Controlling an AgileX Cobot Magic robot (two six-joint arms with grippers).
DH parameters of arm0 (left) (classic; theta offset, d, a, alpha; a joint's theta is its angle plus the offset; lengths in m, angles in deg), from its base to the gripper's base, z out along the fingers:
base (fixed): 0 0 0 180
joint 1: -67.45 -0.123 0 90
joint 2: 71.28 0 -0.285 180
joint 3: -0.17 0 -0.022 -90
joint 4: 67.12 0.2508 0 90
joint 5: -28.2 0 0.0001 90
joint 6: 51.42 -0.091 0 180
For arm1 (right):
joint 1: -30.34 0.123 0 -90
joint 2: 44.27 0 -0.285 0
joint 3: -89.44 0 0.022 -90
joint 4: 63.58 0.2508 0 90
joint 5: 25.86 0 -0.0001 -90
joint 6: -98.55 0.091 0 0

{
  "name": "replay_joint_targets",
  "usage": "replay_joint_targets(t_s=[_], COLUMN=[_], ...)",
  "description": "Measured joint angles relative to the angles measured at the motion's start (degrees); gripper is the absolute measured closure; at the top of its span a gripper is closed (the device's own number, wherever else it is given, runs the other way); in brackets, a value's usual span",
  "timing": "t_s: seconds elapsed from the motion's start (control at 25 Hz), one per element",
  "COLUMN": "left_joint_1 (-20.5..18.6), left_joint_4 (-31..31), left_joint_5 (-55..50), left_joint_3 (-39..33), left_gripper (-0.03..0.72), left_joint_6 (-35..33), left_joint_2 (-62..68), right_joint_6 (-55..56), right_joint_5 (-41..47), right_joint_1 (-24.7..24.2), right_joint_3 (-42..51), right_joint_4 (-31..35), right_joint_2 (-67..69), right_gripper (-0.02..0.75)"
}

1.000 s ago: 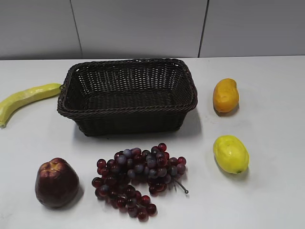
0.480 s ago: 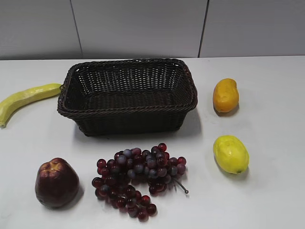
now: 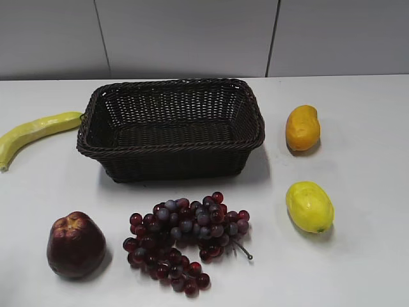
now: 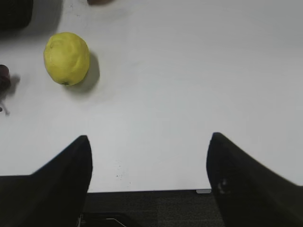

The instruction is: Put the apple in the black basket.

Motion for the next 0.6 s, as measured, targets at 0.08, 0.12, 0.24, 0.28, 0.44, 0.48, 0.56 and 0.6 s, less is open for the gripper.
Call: replay_joint_targets(t_s=[0.08, 0.12, 0.24, 0.28, 0.44, 0.48, 0.56, 0.6], left_joint_1=[2.8, 4.5, 11.4, 13.6, 20.8, 22.5, 25.4, 26.6], left_joint_4=[0.5, 0.7, 0.9, 0.9, 2.2, 2.8, 4.0, 4.2], left_joint_5=[0.1, 0.2, 1.2, 1.8, 2.6, 2.7, 3.0, 3.2], left_joint_3=[0.8, 1.0, 1.8, 2.2, 5.6, 6.6, 8.2, 8.7], left_gripper=[0.095, 0.096, 0.096, 0.096, 0.097, 0.097, 0.097, 0.097], left_joint_6=[0.0, 0.0, 0.3, 0.7, 4.0, 5.7, 7.8, 8.3], left_joint_2=[2.4, 3.5, 8.2, 10.0, 17.8, 19.5, 23.0, 24.3], right_joint_6=[0.0, 0.0, 0.0, 0.0, 0.0, 0.0, 0.0, 0.0], right_joint_5=[0.0, 0.0, 0.0, 0.0, 0.0, 0.0, 0.0, 0.0], right_joint_1=[0.0, 0.0, 0.0, 0.0, 0.0, 0.0, 0.0, 0.0], right_joint_3=[0.0, 0.0, 0.0, 0.0, 0.0, 0.0, 0.0, 0.0], right_joint_4=[0.0, 0.0, 0.0, 0.0, 0.0, 0.0, 0.0, 0.0], right_joint_2=[0.0, 0.0, 0.0, 0.0, 0.0, 0.0, 0.0, 0.0], right_gripper=[0.167, 0.167, 0.167, 0.167, 0.167, 0.167, 0.167, 0.167])
